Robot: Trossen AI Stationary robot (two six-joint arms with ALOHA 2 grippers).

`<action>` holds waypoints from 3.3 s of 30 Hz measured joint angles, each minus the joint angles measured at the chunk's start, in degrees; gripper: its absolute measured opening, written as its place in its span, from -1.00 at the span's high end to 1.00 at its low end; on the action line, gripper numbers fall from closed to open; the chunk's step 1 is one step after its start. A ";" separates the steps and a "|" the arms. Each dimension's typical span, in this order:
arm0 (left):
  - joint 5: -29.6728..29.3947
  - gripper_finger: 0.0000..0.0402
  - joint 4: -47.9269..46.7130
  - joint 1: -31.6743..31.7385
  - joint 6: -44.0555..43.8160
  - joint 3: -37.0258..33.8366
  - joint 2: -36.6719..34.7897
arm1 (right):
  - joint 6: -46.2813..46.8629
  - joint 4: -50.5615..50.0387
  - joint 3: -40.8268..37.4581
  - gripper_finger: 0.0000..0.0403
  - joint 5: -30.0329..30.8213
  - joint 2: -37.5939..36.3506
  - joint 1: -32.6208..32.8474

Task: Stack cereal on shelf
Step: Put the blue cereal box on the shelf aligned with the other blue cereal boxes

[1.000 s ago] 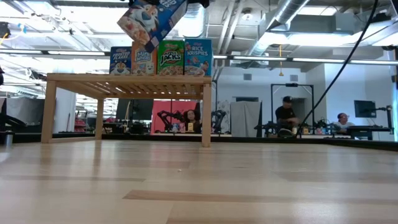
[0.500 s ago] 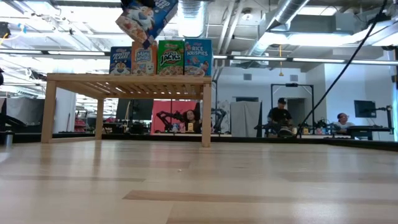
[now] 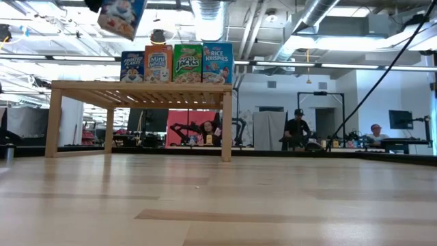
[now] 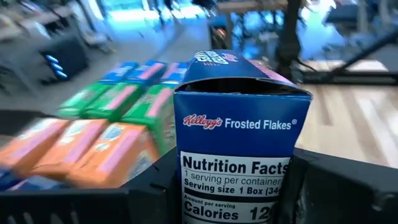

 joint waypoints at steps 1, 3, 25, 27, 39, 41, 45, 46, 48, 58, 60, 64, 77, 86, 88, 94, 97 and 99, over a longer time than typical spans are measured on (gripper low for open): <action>0.18 0.30 1.74 1.06 0.43 -2.17 -2.15 | -0.03 0.00 0.00 -0.16 0.01 -0.01 -0.02; 1.66 0.30 4.65 3.25 0.54 -5.89 -5.37 | -0.07 0.01 0.00 -0.16 0.05 -0.07 -0.02; 25.25 0.31 0.40 32.62 2.57 -8.77 -6.14 | 1.75 -0.24 0.00 -0.16 0.36 -0.04 -1.33; 30.14 0.31 0.78 35.38 3.58 -9.13 -6.90 | 1.75 -0.21 0.00 -0.16 0.36 -0.04 -1.33; 50.22 0.31 10.75 52.03 0.65 -17.01 -6.67 | 4.11 0.44 0.00 -0.16 1.73 0.00 -2.55; 50.89 0.31 11.53 53.17 0.81 -17.60 -6.24 | 4.57 0.44 0.00 -0.16 1.72 0.00 -2.88; 54.42 0.31 11.35 52.74 1.80 -17.73 -4.20 | 4.59 0.48 0.00 -0.16 1.72 0.00 -2.89; 55.54 0.31 11.36 52.38 2.86 -17.73 -3.64 | 4.58 0.55 0.00 -0.16 1.72 0.00 -2.91; 55.73 0.31 11.39 52.15 4.54 -17.73 -1.88 | 4.60 0.58 0.00 -0.16 1.72 0.00 -3.12; 54.24 0.31 15.05 53.68 4.28 -17.74 3.25 | 4.75 0.68 0.00 -0.16 1.71 0.00 -3.13; 53.81 0.31 15.18 54.21 4.39 -17.77 3.58 | 4.74 0.66 0.00 -0.16 1.69 0.00 -3.13; 55.38 0.31 15.17 54.27 5.01 -17.77 4.91 | 4.71 0.65 0.00 -0.16 1.69 0.00 -3.15; 47.11 0.31 12.19 51.58 8.58 -17.76 5.06 | 4.11 0.64 0.00 -0.16 1.69 0.00 -3.15; 45.79 0.18 11.28 50.86 7.09 -17.73 4.50 | 4.11 0.64 0.00 -0.16 1.67 0.00 -3.15; 44.66 0.07 11.26 50.86 7.07 -17.73 3.91 | 4.13 0.64 0.00 -0.16 1.67 0.00 -3.15; 41.26 -0.21 10.37 50.83 7.13 -17.73 3.43 | 4.37 0.77 0.00 -0.16 1.67 0.00 -3.15; 39.97 -0.30 10.62 50.73 7.18 -17.73 3.04 | 4.56 0.81 0.00 -0.16 1.67 0.00 -3.15; 39.84 -0.35 10.69 50.73 7.29 -17.73 2.58 | 4.58 0.81 0.00 -0.16 1.67 0.00 -3.15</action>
